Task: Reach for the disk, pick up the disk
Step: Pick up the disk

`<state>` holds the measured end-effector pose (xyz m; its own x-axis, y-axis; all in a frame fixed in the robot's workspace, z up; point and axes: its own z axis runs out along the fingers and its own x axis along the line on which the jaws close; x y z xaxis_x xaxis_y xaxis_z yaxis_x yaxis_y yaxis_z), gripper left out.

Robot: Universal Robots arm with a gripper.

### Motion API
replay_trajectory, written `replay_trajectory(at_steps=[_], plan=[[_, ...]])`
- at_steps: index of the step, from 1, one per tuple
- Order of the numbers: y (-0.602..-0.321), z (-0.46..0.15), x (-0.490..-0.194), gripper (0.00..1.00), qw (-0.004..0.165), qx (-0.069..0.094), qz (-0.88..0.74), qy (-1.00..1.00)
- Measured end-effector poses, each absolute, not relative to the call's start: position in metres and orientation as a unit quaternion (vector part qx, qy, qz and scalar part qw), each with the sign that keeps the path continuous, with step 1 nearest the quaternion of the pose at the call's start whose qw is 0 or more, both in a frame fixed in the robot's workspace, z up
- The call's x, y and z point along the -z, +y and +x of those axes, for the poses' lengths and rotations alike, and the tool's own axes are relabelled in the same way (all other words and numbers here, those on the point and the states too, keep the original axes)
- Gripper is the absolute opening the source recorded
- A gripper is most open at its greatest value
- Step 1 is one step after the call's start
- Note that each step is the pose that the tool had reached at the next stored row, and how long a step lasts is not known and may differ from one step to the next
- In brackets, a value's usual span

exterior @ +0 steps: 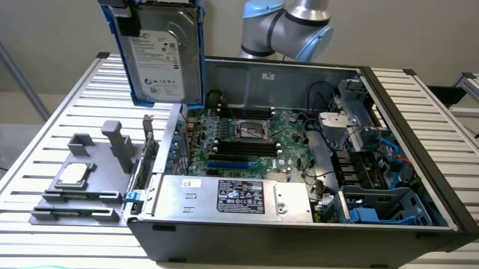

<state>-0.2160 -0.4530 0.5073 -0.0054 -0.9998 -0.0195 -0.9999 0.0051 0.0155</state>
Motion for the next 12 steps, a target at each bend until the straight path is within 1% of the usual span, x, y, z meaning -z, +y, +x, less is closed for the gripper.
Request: replay_trajectory(at_steps=[12], plan=[[-0.476, -0.162, -0.509, 0.33, 0.001, -0.012, -0.705, 0.709]])
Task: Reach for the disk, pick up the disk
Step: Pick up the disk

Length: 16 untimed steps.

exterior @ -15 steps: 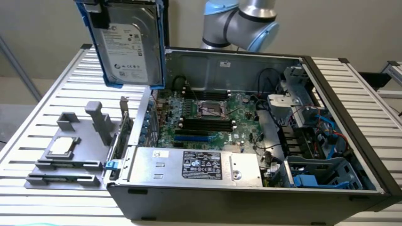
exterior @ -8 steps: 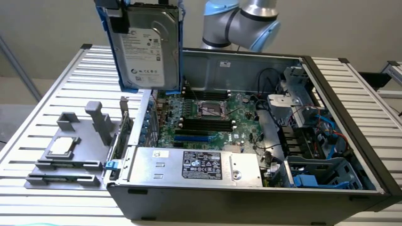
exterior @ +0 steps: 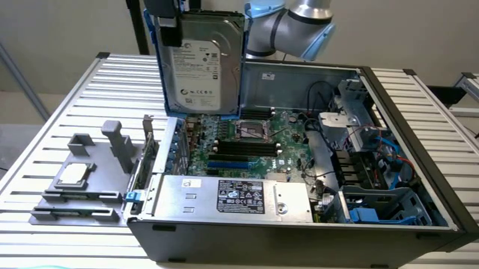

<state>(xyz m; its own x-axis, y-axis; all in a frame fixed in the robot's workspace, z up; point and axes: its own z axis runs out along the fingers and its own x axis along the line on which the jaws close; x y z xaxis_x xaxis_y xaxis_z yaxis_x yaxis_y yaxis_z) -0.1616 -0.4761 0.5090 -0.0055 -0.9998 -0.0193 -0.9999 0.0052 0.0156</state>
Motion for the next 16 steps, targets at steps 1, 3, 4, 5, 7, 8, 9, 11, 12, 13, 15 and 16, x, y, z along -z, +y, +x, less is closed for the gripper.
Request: replay_trajectory(at_steps=[1, 3, 4, 5, 7, 8, 9, 11, 12, 13, 15, 16], plan=[[-0.478, -0.157, -0.509, 0.33, 0.001, -0.012, -0.705, 0.709], [-0.482, -0.148, -0.509, 0.33, 0.001, -0.012, -0.705, 0.709], [-0.483, -0.143, -0.509, 0.33, 0.001, -0.012, -0.705, 0.709], [-0.485, -0.139, -0.509, 0.33, 0.001, -0.012, -0.705, 0.709], [-0.489, -0.13, -0.51, 0.33, 0.001, -0.012, -0.705, 0.709], [-0.491, -0.125, -0.51, 0.33, 0.001, -0.012, -0.705, 0.709], [-0.493, -0.12, -0.51, 0.33, 0.001, -0.012, -0.705, 0.709], [-0.496, -0.112, -0.51, 0.33, 0.001, -0.012, -0.705, 0.709], [-0.498, -0.107, -0.51, 0.33, 0.001, -0.012, -0.705, 0.709], [-0.499, -0.102, -0.51, 0.33, 0.001, -0.012, -0.705, 0.709], [-0.503, -0.094, -0.51, 0.33, 0.001, -0.012, -0.705, 0.709], [-0.504, -0.089, -0.51, 0.33, 0.001, -0.012, -0.705, 0.709]])
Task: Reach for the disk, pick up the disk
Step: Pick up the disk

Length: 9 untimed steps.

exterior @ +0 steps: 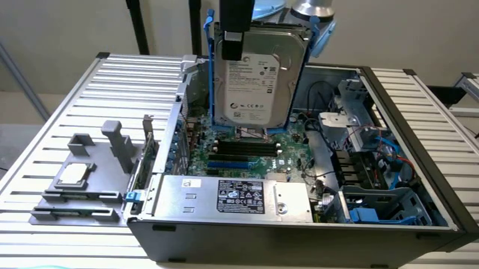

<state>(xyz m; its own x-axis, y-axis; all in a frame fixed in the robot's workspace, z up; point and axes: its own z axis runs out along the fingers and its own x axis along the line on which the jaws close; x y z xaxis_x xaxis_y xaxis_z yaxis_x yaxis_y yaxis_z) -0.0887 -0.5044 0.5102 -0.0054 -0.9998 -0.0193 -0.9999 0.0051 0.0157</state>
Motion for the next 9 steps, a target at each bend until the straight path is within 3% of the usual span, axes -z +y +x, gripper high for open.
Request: replay_trajectory(at_steps=[9], plan=[[-0.52, -0.048, -0.511, 0.33, 0.001, -0.012, -0.705, 0.709]])
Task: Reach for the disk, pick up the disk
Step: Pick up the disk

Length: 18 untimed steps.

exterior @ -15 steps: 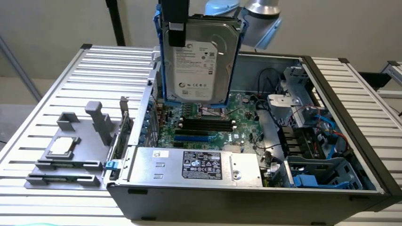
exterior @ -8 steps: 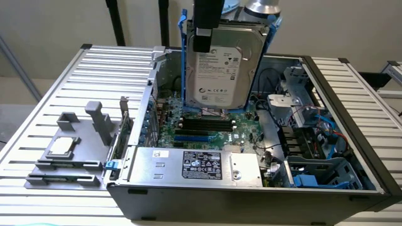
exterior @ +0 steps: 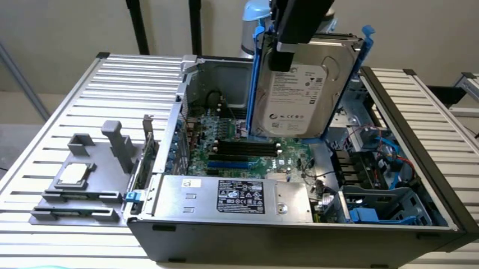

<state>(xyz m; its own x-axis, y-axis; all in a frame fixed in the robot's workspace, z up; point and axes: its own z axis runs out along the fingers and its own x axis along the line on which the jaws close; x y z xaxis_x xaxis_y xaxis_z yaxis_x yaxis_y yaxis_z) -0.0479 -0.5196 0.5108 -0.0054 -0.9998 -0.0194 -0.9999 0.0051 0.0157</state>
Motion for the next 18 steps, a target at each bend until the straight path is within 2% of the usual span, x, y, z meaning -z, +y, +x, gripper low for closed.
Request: replay_trajectory(at_steps=[18], plan=[[-0.55, 0.034, -0.511, 0.33, 0.001, -0.012, -0.705, 0.709]])
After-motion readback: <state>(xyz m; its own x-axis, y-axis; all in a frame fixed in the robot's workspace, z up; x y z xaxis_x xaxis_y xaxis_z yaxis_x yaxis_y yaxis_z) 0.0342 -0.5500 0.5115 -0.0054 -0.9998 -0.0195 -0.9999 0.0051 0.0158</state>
